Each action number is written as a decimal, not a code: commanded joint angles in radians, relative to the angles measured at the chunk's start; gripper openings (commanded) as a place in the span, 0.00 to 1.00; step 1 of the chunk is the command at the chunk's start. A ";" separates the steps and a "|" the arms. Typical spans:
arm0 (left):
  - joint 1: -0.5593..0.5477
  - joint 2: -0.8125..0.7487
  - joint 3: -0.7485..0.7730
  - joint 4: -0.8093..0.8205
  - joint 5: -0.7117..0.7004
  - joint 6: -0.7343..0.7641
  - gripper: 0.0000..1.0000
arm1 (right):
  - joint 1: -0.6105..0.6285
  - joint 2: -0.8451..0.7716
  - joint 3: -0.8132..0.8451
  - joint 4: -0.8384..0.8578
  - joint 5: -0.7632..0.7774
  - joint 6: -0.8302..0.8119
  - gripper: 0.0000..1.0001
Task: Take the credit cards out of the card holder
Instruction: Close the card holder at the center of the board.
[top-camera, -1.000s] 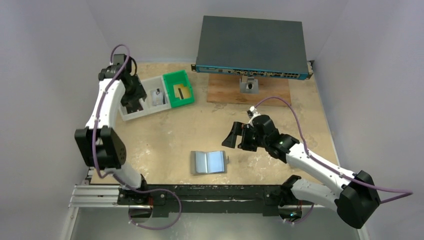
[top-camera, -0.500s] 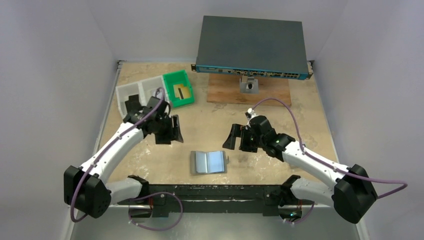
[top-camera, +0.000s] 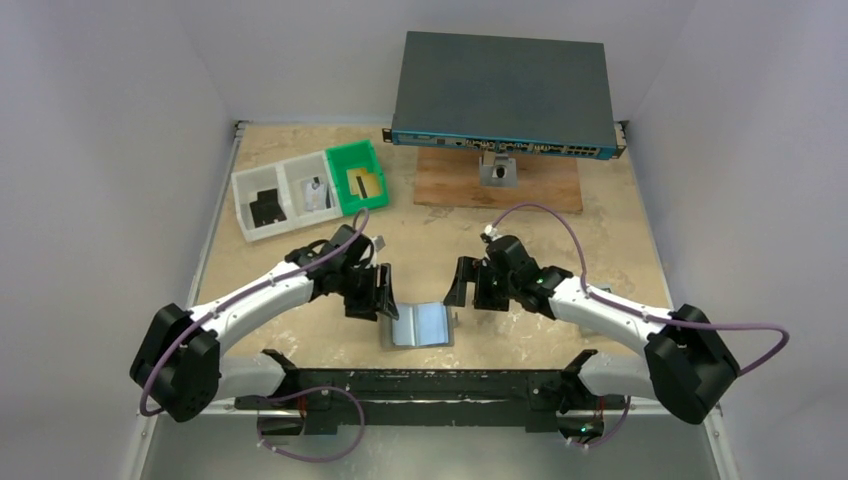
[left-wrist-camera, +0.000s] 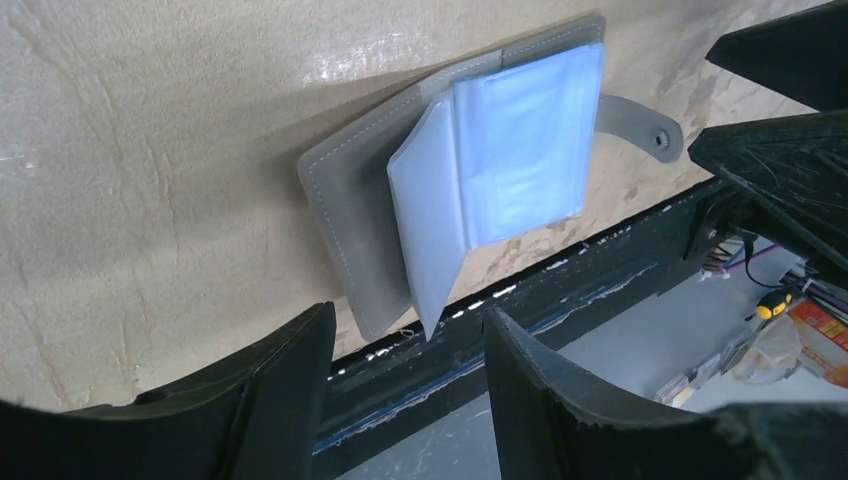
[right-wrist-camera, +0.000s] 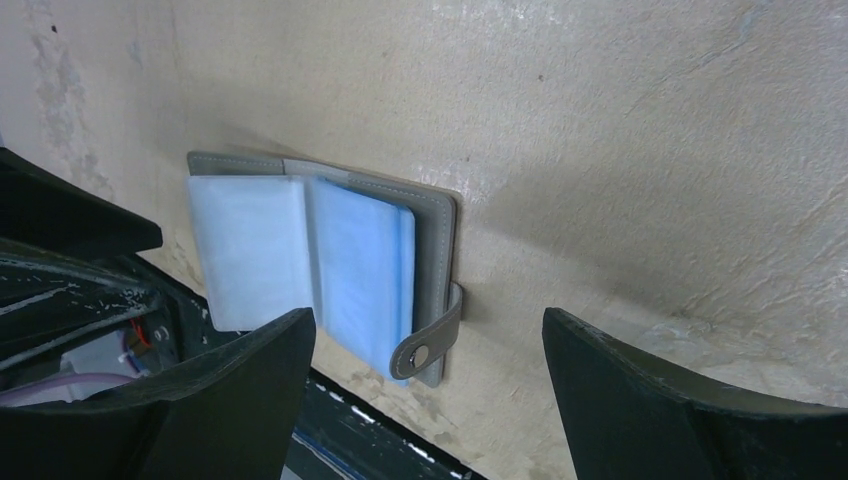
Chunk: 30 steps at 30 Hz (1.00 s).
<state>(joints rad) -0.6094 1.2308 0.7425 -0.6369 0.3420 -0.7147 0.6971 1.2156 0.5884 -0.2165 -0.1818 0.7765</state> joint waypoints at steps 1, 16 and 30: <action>-0.013 0.036 -0.016 0.075 0.012 -0.013 0.55 | 0.018 0.024 0.023 0.045 0.005 -0.010 0.84; -0.044 0.125 -0.065 0.178 0.019 -0.026 0.52 | 0.048 0.077 0.033 0.059 0.019 -0.001 0.74; -0.079 0.080 -0.037 0.198 0.050 -0.086 0.21 | 0.059 0.112 0.017 0.083 0.035 0.012 0.48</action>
<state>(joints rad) -0.6743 1.3437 0.6704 -0.4515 0.3759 -0.7773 0.7483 1.3243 0.5903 -0.1577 -0.1734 0.7860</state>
